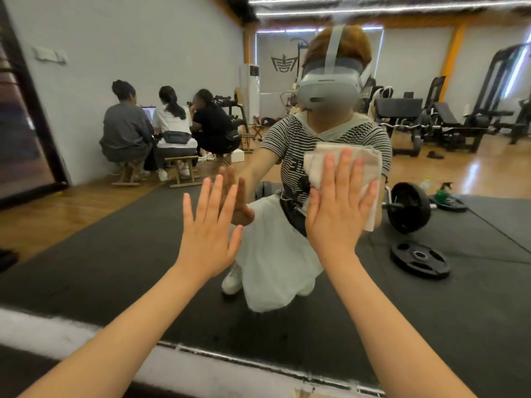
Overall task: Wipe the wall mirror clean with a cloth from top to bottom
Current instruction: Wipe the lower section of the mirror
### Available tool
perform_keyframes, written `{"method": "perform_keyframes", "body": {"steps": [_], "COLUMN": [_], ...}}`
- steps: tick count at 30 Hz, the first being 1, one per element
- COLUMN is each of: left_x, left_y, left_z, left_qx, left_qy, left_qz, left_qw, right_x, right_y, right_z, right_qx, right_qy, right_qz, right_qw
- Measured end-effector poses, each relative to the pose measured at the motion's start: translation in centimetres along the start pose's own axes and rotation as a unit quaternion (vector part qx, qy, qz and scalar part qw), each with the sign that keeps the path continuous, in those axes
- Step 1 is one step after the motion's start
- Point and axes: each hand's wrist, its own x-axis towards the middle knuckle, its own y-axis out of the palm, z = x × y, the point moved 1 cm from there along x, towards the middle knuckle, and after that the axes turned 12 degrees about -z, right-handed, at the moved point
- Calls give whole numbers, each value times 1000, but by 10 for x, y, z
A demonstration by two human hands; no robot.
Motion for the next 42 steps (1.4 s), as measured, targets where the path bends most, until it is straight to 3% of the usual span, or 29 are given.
{"method": "perform_keyframes", "body": {"steps": [11,23,36,42], "left_x": [7,25,21,23], "left_y": [2,38,44,45], "left_z": [56,100,104,101], "left_qx": [-4,-83,-104,-124], "left_qy": [-11,24,41,34], "left_qz": [-16,-124,-111,-129], "left_qw": [1000,988,988,983], "right_x": [-9,-10,-12,0], "right_y": [-2,-1,-12,-19], "right_z": [8,10,27,4], "right_qx": [-23,-76,-80,-122], "right_qy": [-2,10,56,-51], "right_qz": [15,-4,55,41], "right_qw": [1000,997,994,990]}}
